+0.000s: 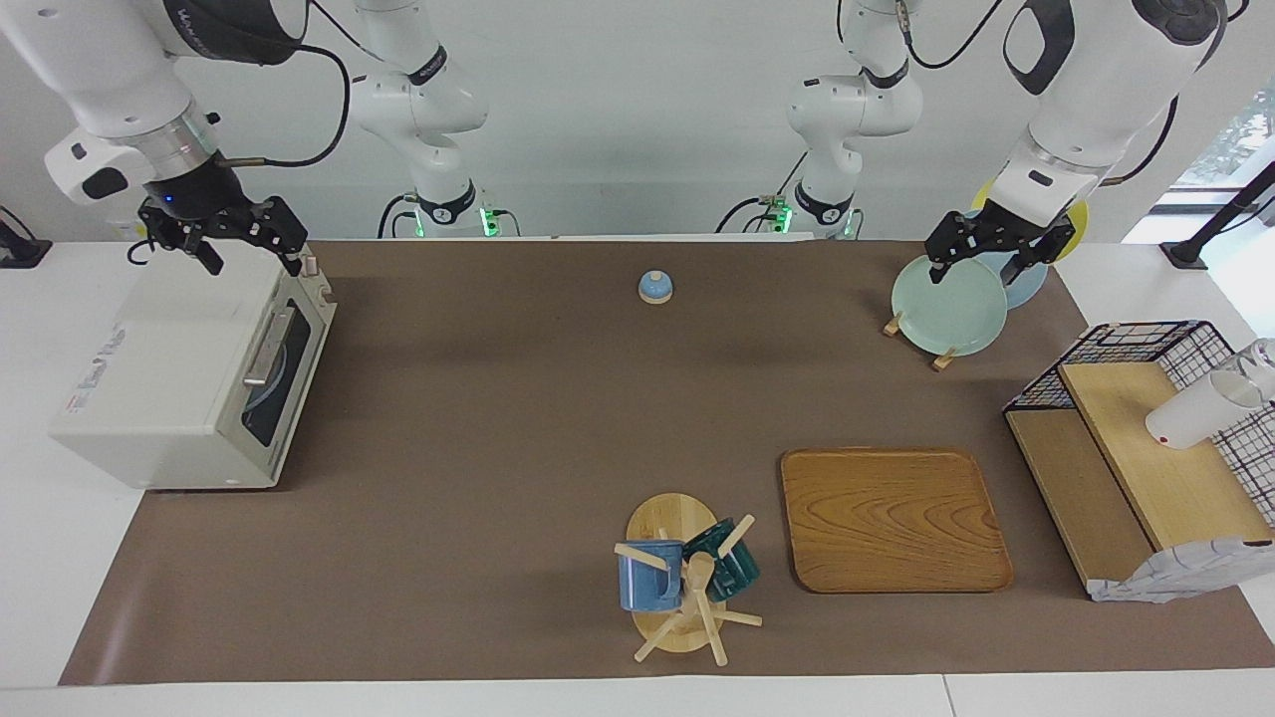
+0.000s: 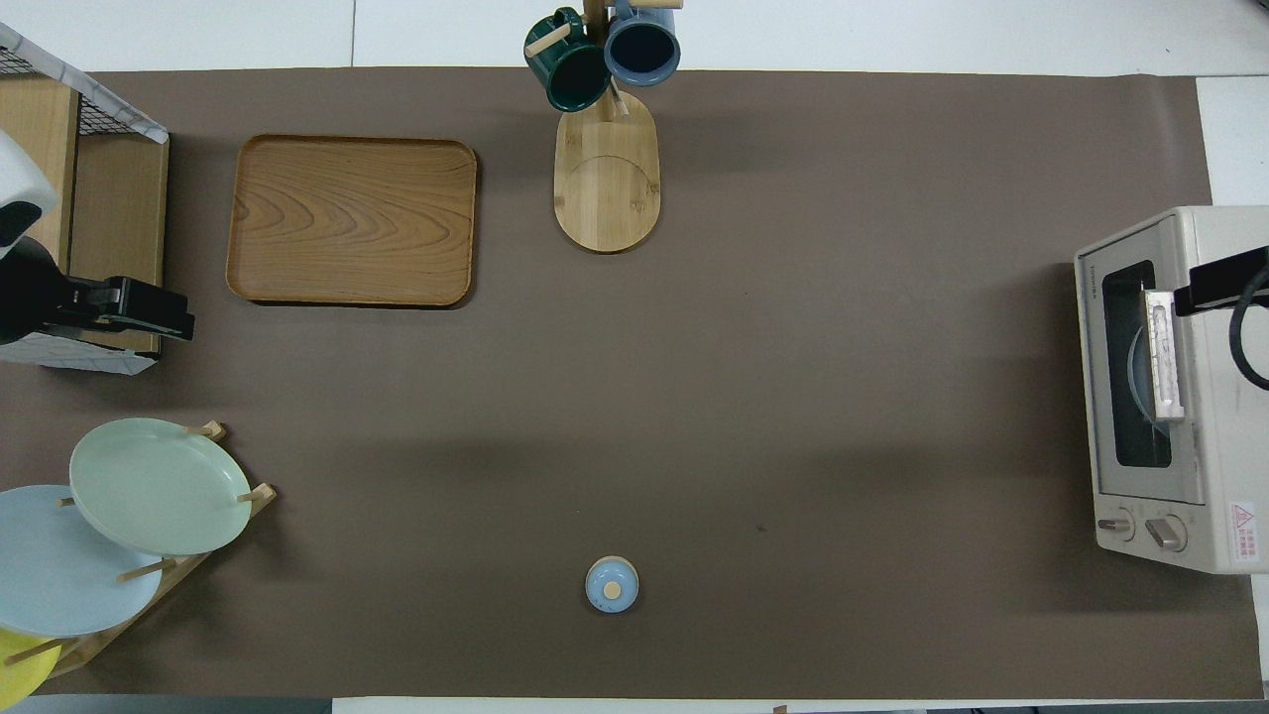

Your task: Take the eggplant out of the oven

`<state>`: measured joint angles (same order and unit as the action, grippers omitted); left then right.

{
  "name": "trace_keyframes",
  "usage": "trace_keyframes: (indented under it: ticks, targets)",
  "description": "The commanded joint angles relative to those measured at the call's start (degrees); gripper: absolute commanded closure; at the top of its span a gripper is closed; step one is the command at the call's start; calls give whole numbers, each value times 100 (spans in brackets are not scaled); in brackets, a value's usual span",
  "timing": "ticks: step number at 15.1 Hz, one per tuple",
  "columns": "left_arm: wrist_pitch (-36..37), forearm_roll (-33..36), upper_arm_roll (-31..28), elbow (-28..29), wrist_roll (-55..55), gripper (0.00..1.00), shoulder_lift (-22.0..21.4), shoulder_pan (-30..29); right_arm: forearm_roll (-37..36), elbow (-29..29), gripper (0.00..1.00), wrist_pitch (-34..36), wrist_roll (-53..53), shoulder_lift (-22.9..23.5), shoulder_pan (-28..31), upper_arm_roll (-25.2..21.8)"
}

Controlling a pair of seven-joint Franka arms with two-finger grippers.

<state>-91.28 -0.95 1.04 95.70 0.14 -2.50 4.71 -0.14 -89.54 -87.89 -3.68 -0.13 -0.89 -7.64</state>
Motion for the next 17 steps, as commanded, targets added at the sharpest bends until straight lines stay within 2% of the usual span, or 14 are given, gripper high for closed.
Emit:
trace_keyframes:
  ticks: [1, 6, 7, 8, 9, 11, 13, 15, 17]
  targets:
    - [-3, 77, 19, 37, 12, 0, -84, -32, 154, -72, 0, 26, 78, -57, 45, 0]
    - [-3, 77, 19, 37, 12, 0, -84, -32, 154, -248, 0, -53, 16, -127, 71, 0]
    - [-3, 77, 19, 37, 12, 0, -84, -32, 154, -335, 44, -140, 16, -145, 71, -9]
    - [-3, 68, 19, 37, 12, 0, -84, -32, 154, -362, 95, -184, 16, -145, 71, -18]
    - [-3, 77, 19, 37, 12, 0, -84, -32, 154, -415, 100, -219, -10, -171, 71, -18]
    - [-3, 68, 19, 37, 12, 0, -84, -32, 154, -870, 100, -805, -10, -346, 80, -18]
    - [-3, 68, 19, 37, 12, 0, -84, -32, 58, -1230, 100, -1089, 42, -391, 54, -35]
    - [-3, 68, 19, 37, 12, 0, -84, -32, -335, -1653, 100, -1562, 156, -356, 27, -35]
    - [-3, 77, 19, 37, 12, 0, -84, -32, -714, -1786, 100, -1757, 253, -199, 27, -35]
